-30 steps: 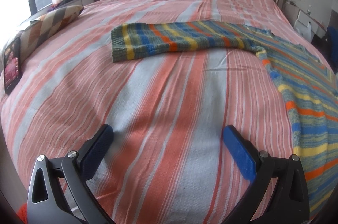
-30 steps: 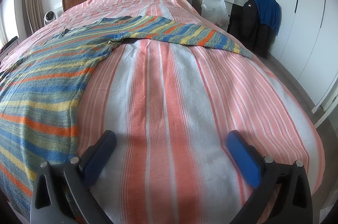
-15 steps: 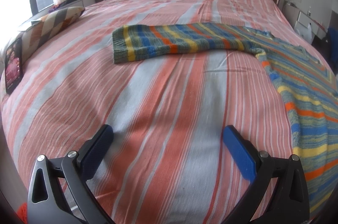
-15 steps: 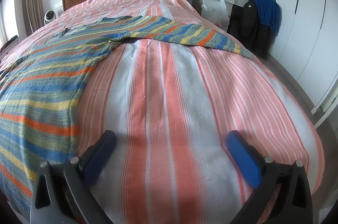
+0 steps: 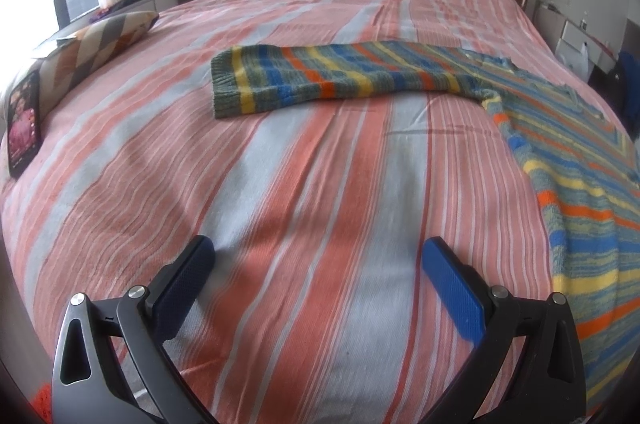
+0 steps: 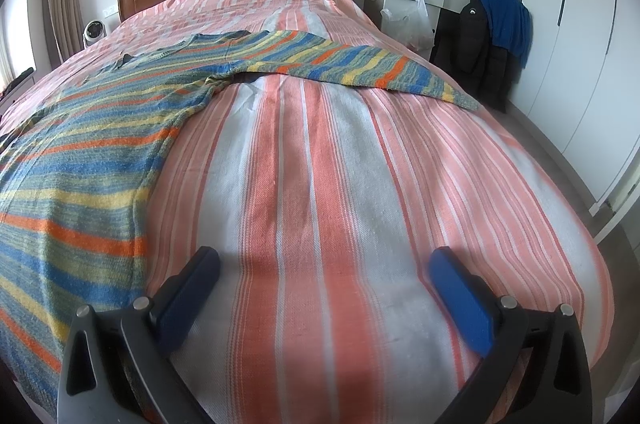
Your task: Fold small clothes
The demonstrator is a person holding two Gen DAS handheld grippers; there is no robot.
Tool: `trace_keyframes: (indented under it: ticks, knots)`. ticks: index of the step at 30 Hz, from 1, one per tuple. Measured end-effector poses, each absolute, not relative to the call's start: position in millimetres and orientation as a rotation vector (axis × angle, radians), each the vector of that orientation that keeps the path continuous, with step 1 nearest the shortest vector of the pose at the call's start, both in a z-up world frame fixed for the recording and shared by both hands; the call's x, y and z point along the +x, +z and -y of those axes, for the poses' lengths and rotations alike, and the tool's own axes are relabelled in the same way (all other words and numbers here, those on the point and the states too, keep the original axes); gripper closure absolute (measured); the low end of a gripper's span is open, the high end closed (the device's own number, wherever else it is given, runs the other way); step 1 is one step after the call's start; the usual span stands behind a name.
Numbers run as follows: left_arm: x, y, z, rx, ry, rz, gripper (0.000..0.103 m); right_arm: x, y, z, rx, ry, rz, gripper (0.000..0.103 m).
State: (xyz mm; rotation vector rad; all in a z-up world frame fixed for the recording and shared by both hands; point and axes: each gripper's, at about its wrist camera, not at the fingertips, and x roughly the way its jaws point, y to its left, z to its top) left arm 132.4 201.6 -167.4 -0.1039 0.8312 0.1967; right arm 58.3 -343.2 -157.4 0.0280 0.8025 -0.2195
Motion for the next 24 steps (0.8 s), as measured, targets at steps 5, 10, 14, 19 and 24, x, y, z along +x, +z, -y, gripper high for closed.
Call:
trace_keyframes:
  ticks: [5, 10, 14, 19, 24]
  knots:
    - [132.9, -167.6, -201.8, -0.103, 0.192, -0.833, 0.000, 54.6, -150.0, 345.8, 0.043, -0.209, -0.813, 0.000]
    - [132.8, -167.6, -201.7, -0.100, 0.195, -0.831, 0.000, 52.5, -122.3, 369.9, 0.190, -0.075, -0.835, 0.000]
    - [132.5, -167.4, -201.7, -0.100, 0.195, -0.830, 0.000, 70.8, -94.7, 426.1, 0.386, -0.021, -0.802, 0.000]
    - [132.8, -167.2, -202.3, -0.099, 0.195, -0.830, 0.000, 113.9, -102.3, 528.5, 0.831, -0.054, -0.797, 0.002]
    - [132.6, -167.4, -202.1, -0.098, 0.195, -0.830, 0.000, 143.5, -141.0, 586.7, 1.147, -0.062, -0.797, 0.021]
